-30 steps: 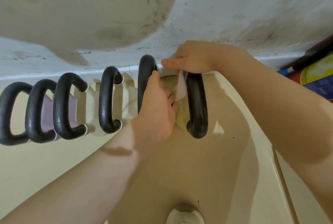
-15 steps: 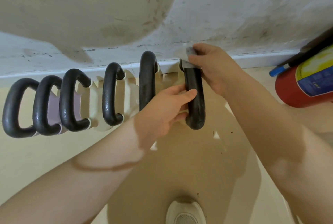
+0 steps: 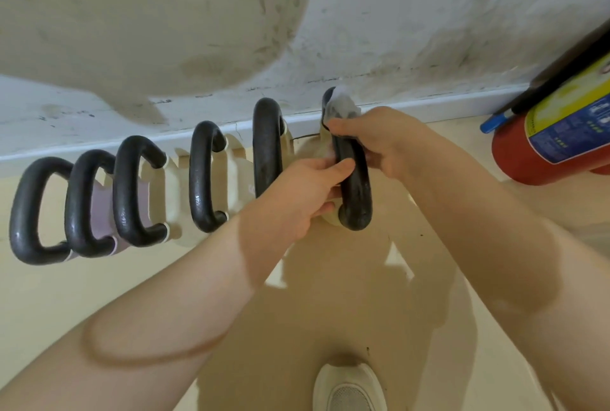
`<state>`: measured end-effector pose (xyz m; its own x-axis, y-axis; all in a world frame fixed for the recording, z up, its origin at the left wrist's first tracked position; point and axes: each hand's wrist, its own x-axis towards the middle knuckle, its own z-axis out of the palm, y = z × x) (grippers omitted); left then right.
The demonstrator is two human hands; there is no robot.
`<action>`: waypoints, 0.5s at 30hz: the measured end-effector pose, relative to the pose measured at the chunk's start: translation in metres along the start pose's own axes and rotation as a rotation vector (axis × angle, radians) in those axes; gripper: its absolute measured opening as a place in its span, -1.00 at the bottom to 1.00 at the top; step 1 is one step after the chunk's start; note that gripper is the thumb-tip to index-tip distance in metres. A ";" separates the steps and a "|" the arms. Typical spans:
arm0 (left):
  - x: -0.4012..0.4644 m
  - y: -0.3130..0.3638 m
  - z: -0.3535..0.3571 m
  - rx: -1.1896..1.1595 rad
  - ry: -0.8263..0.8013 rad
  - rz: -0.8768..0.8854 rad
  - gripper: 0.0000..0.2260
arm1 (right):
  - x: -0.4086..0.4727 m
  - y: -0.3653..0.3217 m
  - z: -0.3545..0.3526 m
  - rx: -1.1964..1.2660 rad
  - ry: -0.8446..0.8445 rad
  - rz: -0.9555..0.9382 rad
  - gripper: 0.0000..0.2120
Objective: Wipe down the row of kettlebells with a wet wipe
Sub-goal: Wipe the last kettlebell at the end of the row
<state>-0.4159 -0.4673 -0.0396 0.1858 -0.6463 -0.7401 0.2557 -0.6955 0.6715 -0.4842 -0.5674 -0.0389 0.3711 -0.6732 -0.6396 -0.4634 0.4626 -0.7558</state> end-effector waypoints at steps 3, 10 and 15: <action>0.000 0.000 0.000 0.009 -0.002 0.002 -0.83 | 0.011 -0.011 0.012 -0.039 0.094 -0.055 -0.81; 0.001 0.001 0.000 0.056 -0.009 0.052 -0.91 | -0.014 0.028 0.005 -0.477 -0.017 -0.419 -0.47; 0.003 -0.001 -0.003 -0.103 -0.065 -0.077 -0.78 | 0.012 0.014 -0.009 -0.644 -0.111 -0.623 -0.55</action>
<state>-0.4127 -0.4677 -0.0424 0.1008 -0.6139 -0.7830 0.3638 -0.7097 0.6033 -0.4935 -0.5740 -0.0563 0.7658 -0.6188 -0.1752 -0.5006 -0.4026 -0.7663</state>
